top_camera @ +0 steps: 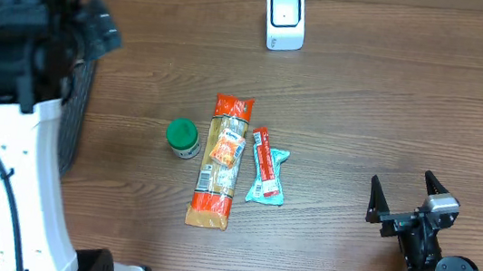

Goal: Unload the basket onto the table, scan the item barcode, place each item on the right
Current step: 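Release the jar and raise the left gripper above the basket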

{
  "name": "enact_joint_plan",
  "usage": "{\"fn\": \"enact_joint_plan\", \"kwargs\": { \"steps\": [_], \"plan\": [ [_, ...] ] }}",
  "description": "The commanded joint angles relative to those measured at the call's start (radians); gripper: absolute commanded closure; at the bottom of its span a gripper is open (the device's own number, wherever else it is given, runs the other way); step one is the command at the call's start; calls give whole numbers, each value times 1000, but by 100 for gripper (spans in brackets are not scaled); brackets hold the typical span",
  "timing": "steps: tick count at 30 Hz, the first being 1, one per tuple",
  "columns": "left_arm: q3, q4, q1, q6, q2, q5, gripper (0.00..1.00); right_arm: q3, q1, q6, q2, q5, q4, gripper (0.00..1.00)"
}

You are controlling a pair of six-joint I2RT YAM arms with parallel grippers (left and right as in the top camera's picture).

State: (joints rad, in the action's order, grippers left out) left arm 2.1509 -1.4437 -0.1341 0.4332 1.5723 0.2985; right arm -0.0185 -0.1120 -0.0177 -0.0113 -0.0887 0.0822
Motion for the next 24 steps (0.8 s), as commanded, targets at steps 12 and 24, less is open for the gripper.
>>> {"fn": "enact_joint_plan", "kwargs": {
  "steps": [12,24],
  "plan": [
    [11,-15,-29,-27,14,48,0,11,-2,9,7,8,-5,0],
    [11,-16,-29,-27,16,48,0,11,-2,9,7,8,-5,0]
  ]
}}
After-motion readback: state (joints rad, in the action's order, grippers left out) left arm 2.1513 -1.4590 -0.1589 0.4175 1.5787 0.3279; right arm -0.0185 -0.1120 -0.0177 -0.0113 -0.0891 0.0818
